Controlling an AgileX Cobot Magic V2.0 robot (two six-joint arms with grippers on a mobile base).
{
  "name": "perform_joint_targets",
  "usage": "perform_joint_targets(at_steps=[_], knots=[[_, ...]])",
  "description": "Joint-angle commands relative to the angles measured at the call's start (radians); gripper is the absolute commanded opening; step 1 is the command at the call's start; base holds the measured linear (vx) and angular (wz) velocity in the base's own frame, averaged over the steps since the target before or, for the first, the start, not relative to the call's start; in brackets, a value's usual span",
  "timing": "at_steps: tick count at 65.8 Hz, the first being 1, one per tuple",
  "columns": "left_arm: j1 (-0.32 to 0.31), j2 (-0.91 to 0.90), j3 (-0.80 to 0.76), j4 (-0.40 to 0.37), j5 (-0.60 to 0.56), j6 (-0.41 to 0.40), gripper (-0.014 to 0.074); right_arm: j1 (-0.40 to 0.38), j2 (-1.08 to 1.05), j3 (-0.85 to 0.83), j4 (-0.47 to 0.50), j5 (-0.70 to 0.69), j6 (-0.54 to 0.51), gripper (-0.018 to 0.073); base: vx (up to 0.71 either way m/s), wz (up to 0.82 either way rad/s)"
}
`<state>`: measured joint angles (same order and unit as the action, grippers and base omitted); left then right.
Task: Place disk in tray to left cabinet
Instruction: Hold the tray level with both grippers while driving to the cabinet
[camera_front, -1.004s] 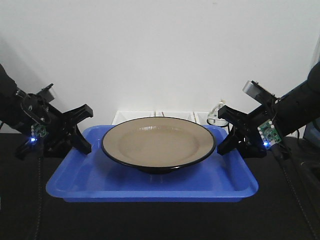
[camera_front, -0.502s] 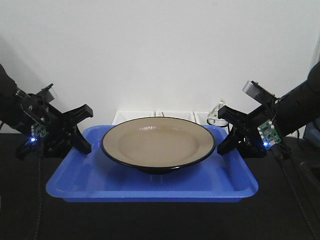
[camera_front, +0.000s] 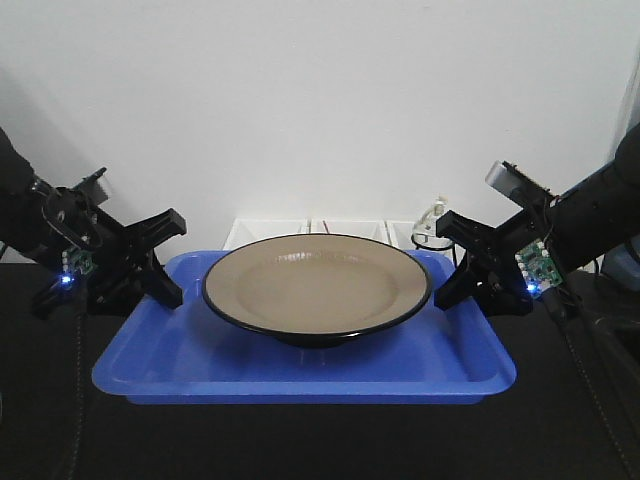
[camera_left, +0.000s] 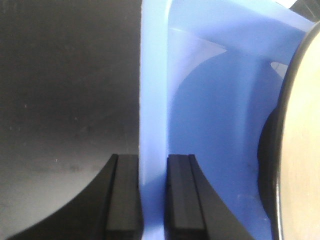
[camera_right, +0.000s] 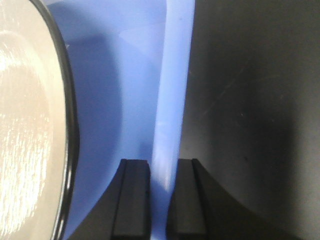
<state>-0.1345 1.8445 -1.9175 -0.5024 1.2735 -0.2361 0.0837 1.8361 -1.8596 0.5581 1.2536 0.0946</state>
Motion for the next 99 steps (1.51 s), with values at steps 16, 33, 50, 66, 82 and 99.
perform_joint_targets(at_steps=[16,33,50,66,82,99], knots=[[-0.019,-0.058,-0.037,-0.137,-0.020,-0.018,0.0000,0.008,-0.055,-0.035,0.130,-0.012,-0.018,-0.0005,-0.14,-0.02],[-0.019,-0.058,-0.037,-0.137,-0.020,-0.018,0.0000,0.008,-0.055,-0.035,0.130,-0.012,-0.018,-0.0005,-0.18,0.05],[-0.019,-0.058,-0.037,-0.137,-0.020,-0.018,0.0000,0.008,-0.055,-0.035,0.130,-0.009,-0.018,-0.0005,-0.17,0.34],[-0.019,-0.058,-0.037,-0.137,-0.020,-0.018,0.0000,0.008,-0.055,-0.035,0.130,-0.008,-0.018,-0.0005,-0.15,0.60],[-0.019,-0.058,-0.037,-0.137,-0.020,-0.018,0.0000,0.008,-0.055,-0.035,0.130,-0.008,-0.018,-0.0005,-0.14,0.67],[-0.019,-0.058,-0.037,-0.137,-0.020,-0.018,0.0000,0.008,-0.055,-0.035,0.130,-0.008,-0.018,-0.0005,-0.10,0.65]])
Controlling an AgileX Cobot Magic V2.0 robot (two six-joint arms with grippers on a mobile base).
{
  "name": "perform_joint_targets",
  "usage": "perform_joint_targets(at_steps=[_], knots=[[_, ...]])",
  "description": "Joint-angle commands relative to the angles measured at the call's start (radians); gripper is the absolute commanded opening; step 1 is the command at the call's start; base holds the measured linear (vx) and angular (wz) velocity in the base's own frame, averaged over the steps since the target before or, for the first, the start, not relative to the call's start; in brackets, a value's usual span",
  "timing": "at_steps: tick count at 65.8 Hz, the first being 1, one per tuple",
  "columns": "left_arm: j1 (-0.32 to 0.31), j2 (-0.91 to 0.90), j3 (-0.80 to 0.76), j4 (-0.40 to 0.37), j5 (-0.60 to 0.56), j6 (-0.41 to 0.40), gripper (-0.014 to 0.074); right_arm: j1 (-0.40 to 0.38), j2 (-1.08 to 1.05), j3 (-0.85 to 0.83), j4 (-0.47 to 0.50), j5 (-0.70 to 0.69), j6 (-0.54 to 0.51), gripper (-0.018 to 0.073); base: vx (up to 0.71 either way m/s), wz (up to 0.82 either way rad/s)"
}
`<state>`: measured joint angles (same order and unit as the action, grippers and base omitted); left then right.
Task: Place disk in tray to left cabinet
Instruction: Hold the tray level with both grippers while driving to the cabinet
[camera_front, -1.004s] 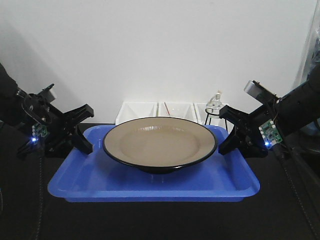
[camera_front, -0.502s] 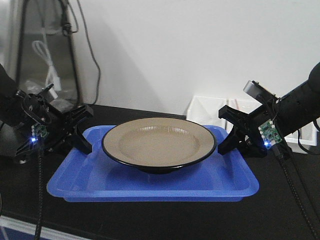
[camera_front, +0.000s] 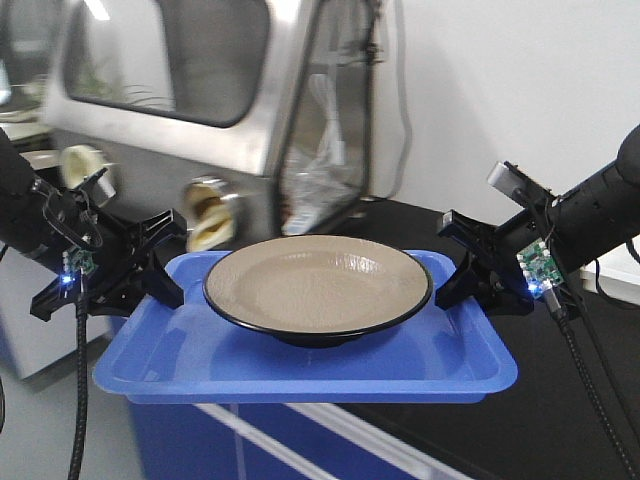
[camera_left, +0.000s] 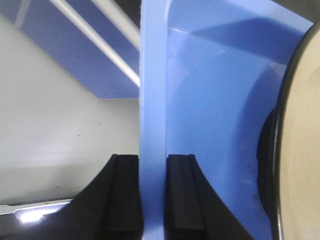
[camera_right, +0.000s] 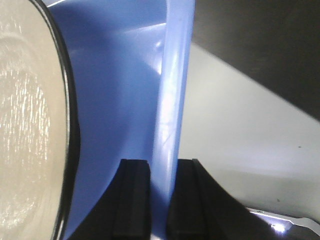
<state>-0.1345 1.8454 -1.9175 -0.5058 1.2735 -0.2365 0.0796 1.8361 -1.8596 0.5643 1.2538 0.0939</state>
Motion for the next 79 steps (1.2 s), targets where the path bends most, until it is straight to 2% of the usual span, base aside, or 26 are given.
perform_joint_targets(at_steps=[1,43,79], knots=[[-0.019,-0.059,-0.037,-0.133,-0.020,-0.017,0.0000,0.012,-0.055,-0.035,0.124,-0.008,-0.017,-0.0005,-0.07,0.68],[-0.019,-0.059,-0.037,-0.133,-0.020,-0.017,0.0000,0.012,-0.055,-0.035,0.124,-0.008,-0.017,-0.0005,-0.01,0.68],[-0.019,-0.059,-0.037,-0.133,-0.020,-0.017,0.0000,0.012,-0.055,-0.035,0.124,-0.006,-0.017,-0.0005,0.15,0.64]])
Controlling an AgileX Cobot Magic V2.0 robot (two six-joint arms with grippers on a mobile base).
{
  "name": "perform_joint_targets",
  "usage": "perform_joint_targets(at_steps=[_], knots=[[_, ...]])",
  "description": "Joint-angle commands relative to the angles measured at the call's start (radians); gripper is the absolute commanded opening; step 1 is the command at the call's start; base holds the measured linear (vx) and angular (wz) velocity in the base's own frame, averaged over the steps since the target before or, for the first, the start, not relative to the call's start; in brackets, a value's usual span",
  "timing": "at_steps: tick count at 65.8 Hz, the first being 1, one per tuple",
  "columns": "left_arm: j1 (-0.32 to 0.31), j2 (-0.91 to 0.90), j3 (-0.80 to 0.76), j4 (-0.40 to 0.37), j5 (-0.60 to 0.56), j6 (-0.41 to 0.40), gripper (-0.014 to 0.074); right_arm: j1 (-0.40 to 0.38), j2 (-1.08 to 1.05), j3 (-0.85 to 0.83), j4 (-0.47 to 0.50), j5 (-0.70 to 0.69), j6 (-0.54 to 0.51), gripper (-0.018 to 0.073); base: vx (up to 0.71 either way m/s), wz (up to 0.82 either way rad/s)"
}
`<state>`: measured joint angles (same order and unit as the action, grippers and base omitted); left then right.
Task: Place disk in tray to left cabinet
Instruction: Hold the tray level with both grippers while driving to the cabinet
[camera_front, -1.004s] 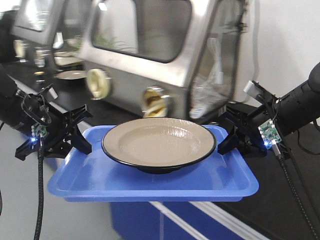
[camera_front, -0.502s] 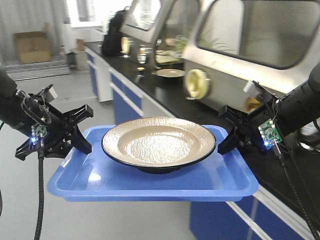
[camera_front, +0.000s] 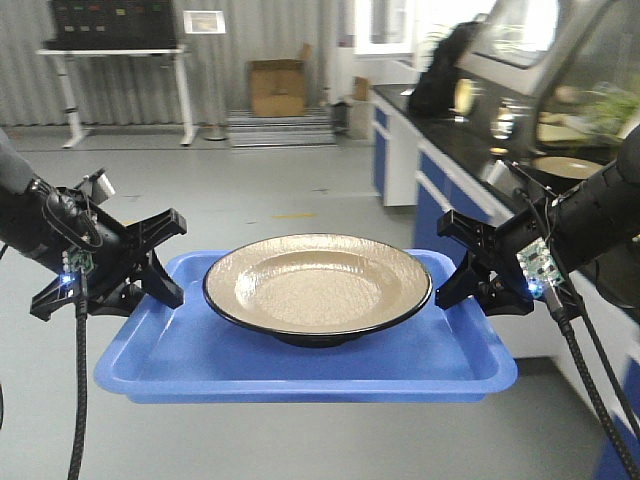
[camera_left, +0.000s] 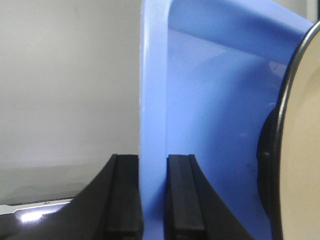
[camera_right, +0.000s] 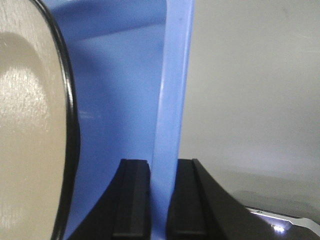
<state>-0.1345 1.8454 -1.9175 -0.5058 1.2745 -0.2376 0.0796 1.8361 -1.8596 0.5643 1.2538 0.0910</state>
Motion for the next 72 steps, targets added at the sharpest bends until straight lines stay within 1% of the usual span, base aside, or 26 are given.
perform_joint_targets(at_steps=[1,17,35,52,72], knots=[[-0.019,-0.059,-0.037,-0.133,-0.021,-0.016,0.0000,0.012,-0.055,-0.035,0.124,-0.005,-0.015,-0.0005,0.22,0.61],[-0.020,-0.059,-0.037,-0.133,-0.020,-0.016,0.0000,0.012,-0.055,-0.035,0.124,-0.005,-0.015,-0.0005,0.25,0.52],[-0.020,-0.059,-0.037,-0.133,-0.020,-0.016,0.0000,0.012,-0.055,-0.035,0.124,-0.005,-0.015,-0.0005,0.33,0.32],[-0.020,-0.059,-0.037,-0.133,-0.020,-0.016,0.0000,0.012,-0.055,-0.035,0.124,-0.005,-0.015,-0.0005,0.39,0.12],[-0.023,-0.060,-0.037,-0.133,-0.020,-0.016,0.0000,0.012,-0.055,-0.035,0.123,-0.005,-0.015,-0.0005,0.48,-0.06]])
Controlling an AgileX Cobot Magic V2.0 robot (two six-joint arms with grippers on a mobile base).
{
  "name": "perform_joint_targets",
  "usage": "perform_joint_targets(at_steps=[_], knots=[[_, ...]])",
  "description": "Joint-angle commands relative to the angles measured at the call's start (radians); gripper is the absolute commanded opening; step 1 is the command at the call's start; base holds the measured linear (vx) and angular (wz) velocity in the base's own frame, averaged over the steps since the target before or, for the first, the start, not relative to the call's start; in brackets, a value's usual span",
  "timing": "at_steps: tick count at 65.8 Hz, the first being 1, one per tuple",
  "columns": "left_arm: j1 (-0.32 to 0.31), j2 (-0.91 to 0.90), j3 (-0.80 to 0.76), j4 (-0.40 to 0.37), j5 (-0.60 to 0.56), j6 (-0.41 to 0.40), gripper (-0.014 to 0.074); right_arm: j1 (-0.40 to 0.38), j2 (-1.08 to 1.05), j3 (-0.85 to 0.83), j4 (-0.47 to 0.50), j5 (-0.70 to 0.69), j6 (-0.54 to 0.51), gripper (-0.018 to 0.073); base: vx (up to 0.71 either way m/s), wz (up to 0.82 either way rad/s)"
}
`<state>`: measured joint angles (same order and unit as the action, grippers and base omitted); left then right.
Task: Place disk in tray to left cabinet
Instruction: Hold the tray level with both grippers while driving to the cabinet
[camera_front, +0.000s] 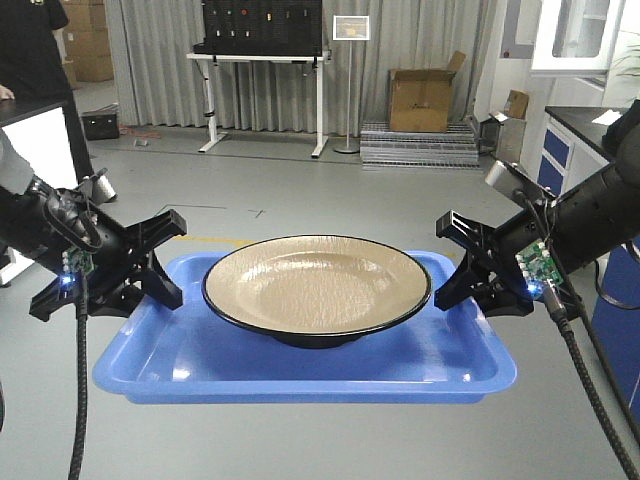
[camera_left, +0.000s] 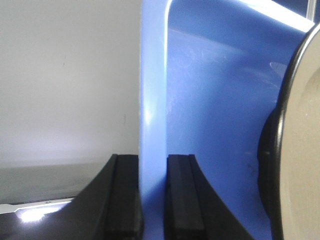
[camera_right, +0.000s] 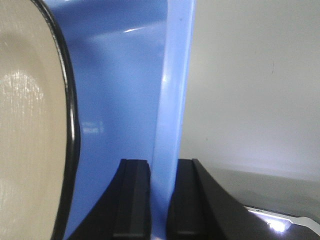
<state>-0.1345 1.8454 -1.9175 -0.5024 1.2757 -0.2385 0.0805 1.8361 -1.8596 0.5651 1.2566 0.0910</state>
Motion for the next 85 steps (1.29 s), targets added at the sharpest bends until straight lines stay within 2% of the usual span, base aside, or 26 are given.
perform_joint_targets(at_steps=[1,85], knots=[[-0.023,-0.060,-0.037,-0.137,-0.021,-0.015,0.0000,0.011,-0.055,-0.035,0.122,-0.008,-0.015,-0.0005,0.52,-0.08],[-0.023,-0.059,-0.037,-0.137,-0.021,-0.015,0.0000,0.011,-0.055,-0.035,0.124,0.015,-0.015,-0.0005,0.59,-0.04]])
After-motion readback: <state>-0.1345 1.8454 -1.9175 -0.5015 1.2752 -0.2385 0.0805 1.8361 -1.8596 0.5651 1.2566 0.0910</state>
